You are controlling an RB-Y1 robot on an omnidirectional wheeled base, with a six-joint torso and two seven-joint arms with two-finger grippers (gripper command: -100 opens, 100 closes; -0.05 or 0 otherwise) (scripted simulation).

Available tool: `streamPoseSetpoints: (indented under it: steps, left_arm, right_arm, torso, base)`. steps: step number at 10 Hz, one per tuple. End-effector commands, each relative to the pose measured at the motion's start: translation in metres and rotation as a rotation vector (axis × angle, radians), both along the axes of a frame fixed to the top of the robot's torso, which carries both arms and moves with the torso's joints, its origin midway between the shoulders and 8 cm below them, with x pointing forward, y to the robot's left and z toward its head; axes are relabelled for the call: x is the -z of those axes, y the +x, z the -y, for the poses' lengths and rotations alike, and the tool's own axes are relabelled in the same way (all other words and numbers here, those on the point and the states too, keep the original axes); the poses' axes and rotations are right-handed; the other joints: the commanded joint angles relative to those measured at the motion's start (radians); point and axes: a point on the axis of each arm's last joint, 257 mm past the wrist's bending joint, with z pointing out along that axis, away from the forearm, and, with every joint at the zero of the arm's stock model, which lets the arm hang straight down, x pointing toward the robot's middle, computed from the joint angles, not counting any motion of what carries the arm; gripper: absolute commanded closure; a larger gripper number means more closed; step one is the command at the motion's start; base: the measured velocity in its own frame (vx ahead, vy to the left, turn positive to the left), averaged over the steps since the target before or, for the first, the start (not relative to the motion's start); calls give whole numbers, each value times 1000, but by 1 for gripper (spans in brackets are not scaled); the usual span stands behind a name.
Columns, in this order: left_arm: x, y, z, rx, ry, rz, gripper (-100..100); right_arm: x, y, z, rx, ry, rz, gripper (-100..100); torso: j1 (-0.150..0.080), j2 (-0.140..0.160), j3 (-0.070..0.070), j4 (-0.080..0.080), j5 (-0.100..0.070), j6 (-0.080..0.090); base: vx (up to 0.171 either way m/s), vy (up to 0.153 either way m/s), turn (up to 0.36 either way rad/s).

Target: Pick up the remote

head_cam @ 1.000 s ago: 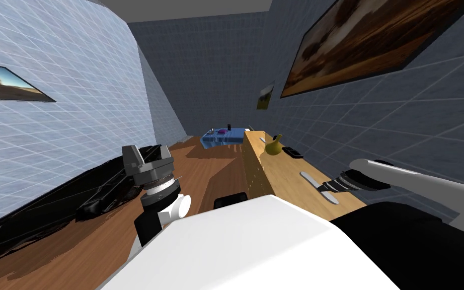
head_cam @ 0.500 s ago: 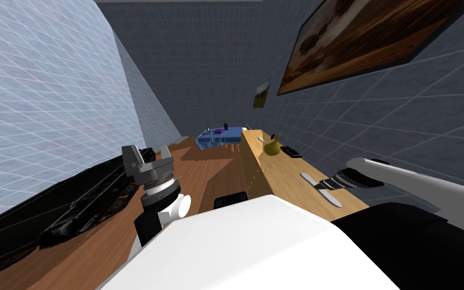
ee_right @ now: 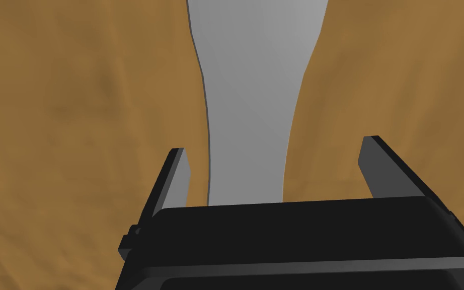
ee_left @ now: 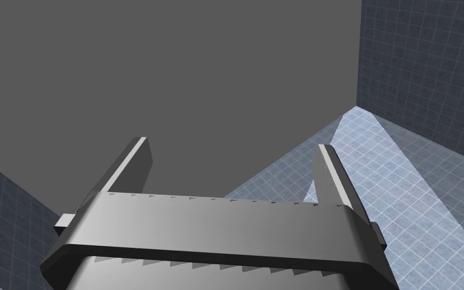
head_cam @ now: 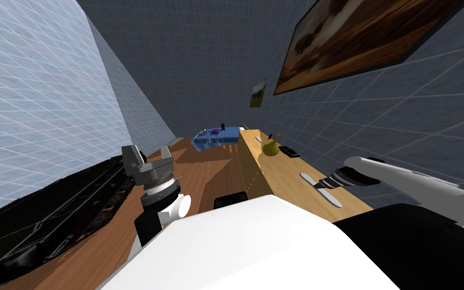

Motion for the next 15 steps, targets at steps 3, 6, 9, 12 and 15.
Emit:
streamPoseSetpoints:
  steps: [3, 6, 9, 12, 15]
  left_arm:
    - [0, 0, 0, 0, 0, 0, 0]
    - [0, 0, 0, 0, 0, 0, 0]
    - [0, 0, 0, 0, 0, 0, 0]
    - [0, 0, 0, 0, 0, 0, 0]
    - [0, 0, 0, 0, 0, 0, 0]
  right_arm:
    - [1, 3, 2, -46, -13, -7, -100]
    - [3, 7, 3, -84, -17, -6, -100]
    - [5, 11, 2, -119, -18, -6, -100]
    - [9, 15, 1, -152, -15, -8, -100]
    - [13, 17, -2, -183, -9, -11, -100]
  torso:
    - [1, -2, -1, 0, 0, 0]
    - [0, -1, -1, 0, 0, 0]
    - [1, -2, -1, 0, 0, 0]
    - [1, -2, -1, 0, 0, 0]
    - [2, 0, 0, 0, 0, 0]
  base:
    - [73, 11, -124]
    - [71, 4, -129]
    - [78, 17, -128]
    - [76, 20, -132]
    - [61, 25, -126]
